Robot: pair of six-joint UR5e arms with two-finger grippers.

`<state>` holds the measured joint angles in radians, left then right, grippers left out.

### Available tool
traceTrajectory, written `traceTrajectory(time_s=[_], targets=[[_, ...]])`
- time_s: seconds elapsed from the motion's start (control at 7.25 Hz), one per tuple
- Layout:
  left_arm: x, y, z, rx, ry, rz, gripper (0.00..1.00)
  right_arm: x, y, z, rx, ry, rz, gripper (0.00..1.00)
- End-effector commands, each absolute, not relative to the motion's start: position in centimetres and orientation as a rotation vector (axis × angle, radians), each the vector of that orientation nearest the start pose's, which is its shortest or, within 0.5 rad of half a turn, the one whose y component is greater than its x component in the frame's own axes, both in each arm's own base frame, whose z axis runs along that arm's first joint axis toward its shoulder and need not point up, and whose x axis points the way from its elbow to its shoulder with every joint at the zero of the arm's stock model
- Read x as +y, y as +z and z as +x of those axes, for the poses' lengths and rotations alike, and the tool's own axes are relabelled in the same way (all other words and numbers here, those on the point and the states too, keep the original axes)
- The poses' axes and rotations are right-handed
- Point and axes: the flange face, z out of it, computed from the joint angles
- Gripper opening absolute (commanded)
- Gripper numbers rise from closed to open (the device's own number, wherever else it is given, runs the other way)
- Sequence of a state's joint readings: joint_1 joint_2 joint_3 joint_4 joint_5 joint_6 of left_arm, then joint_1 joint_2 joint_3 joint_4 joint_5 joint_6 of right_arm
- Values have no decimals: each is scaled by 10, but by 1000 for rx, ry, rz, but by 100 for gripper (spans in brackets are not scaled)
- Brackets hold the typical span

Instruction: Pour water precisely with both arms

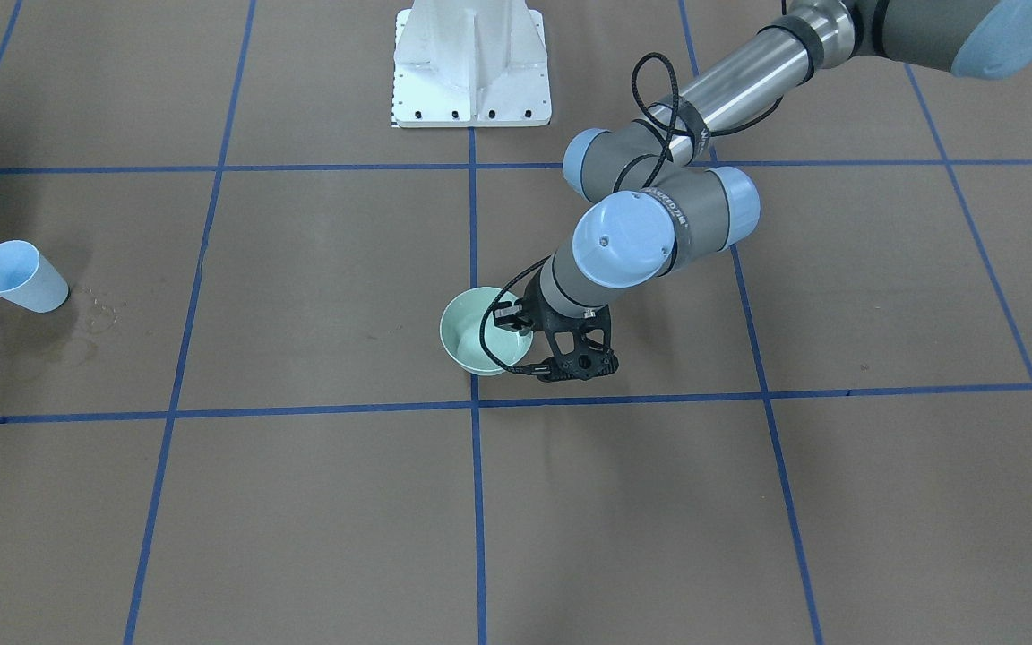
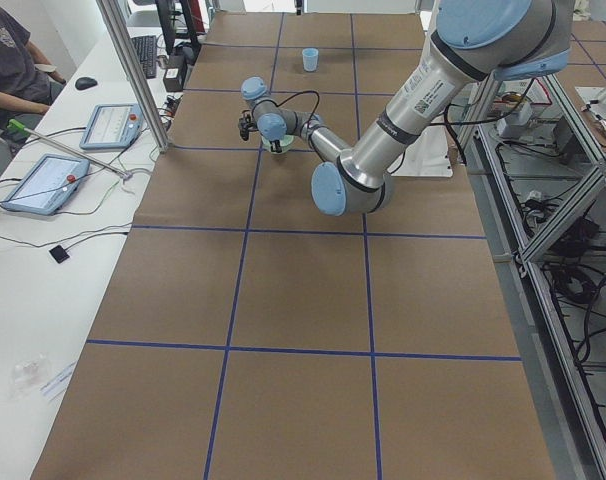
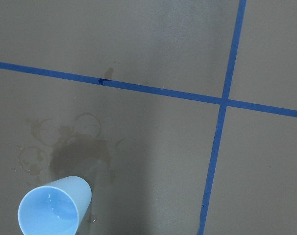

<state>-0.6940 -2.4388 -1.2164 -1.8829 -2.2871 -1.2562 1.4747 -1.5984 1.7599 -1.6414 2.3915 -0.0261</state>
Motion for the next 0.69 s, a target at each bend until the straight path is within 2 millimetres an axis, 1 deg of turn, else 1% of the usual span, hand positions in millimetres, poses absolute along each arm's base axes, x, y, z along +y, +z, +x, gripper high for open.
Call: traceTrajectory(time_s=[0.0, 0.14, 0.28, 0.41, 0.55], targets=[[-560, 226, 576, 1022, -38, -200, 0, -484, 583, 13, -823, -154, 56, 99], [-560, 225, 577, 1028, -35, -196, 0, -484, 583, 13, -822, -154, 56, 99], [-558, 227, 579, 1025, -33, -199, 4, -484, 583, 13, -822, -154, 56, 99], [-558, 228, 579, 1024, -33, -200, 16, -484, 583, 12, -824, -156, 55, 99], [-558, 228, 579, 1025, -31, -198, 65, -484, 584, 12, -824, -154, 53, 99]])
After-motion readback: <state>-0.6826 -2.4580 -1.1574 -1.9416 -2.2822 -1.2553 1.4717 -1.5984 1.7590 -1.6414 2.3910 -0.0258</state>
